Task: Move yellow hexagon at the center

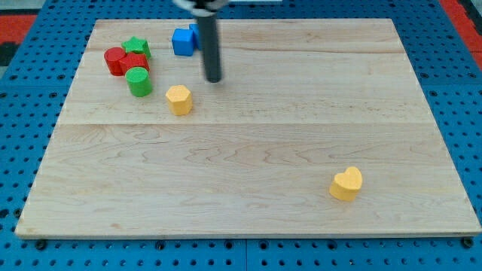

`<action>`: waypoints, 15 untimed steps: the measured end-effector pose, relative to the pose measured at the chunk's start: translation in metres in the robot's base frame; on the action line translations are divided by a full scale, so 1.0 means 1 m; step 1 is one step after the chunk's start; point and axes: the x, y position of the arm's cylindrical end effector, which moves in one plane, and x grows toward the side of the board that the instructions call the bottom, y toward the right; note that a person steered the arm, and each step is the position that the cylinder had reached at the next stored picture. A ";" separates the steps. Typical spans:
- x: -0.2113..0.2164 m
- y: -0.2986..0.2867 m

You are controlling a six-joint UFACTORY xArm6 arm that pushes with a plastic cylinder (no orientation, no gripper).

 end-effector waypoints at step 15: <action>0.133 -0.123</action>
